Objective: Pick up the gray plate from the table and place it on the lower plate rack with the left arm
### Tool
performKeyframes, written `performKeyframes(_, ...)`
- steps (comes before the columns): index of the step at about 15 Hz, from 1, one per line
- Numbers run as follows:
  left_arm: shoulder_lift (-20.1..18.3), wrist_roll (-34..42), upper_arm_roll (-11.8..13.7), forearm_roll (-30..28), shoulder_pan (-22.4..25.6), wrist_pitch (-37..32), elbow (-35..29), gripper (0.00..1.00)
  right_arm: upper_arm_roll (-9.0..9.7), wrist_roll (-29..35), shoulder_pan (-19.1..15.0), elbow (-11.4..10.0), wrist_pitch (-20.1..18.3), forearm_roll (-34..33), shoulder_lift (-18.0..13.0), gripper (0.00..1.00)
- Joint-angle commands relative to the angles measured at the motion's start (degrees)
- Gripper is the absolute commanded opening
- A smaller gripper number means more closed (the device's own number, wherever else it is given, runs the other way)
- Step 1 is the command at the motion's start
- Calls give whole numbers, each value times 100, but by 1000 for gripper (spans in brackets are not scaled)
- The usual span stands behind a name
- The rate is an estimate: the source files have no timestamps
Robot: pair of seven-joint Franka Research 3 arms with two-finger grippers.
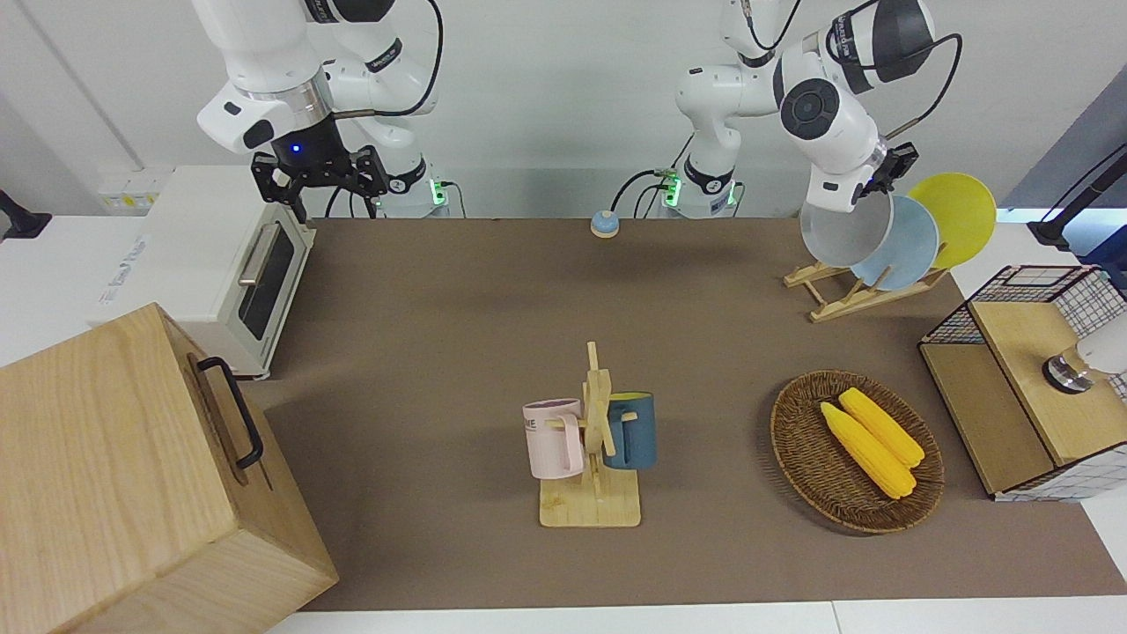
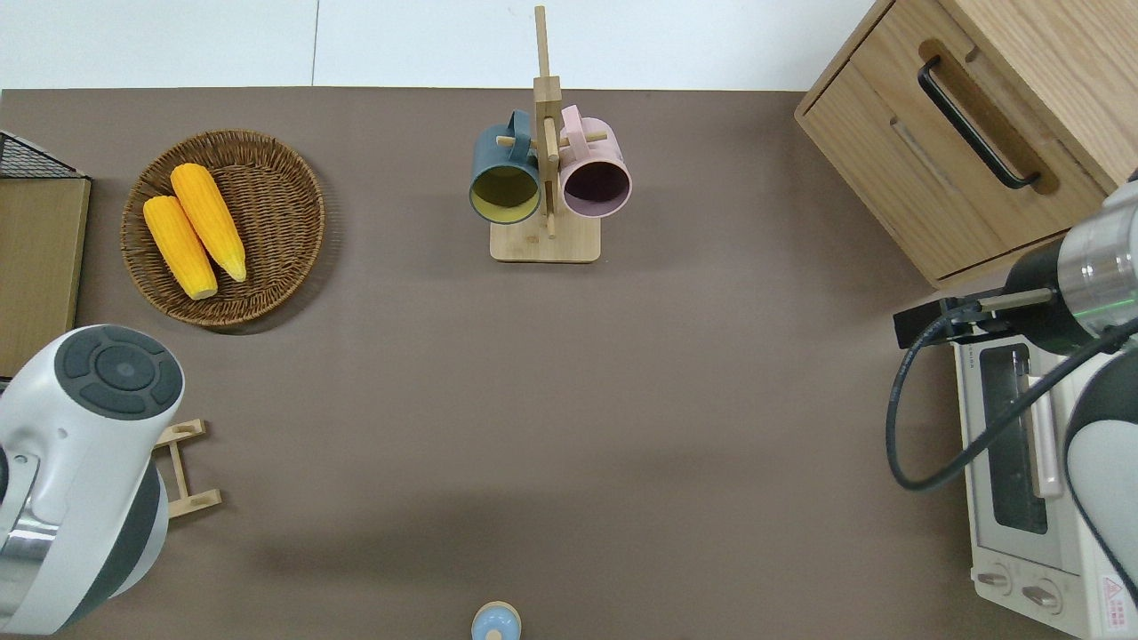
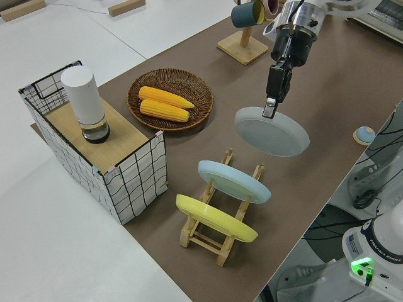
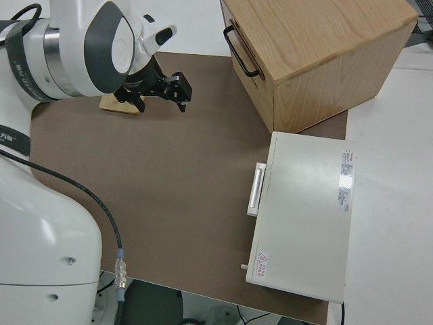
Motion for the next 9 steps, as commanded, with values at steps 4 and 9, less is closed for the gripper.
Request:
performKeyframes(4,228,-983,-124,396,-176,39,-467,0,109,75,-118,54,-90,-9,-15,983)
performKeyframes(9,377,-1335,-132,492,-202,56,-590,0,109,75,-118,54,-90,-9,-15,983)
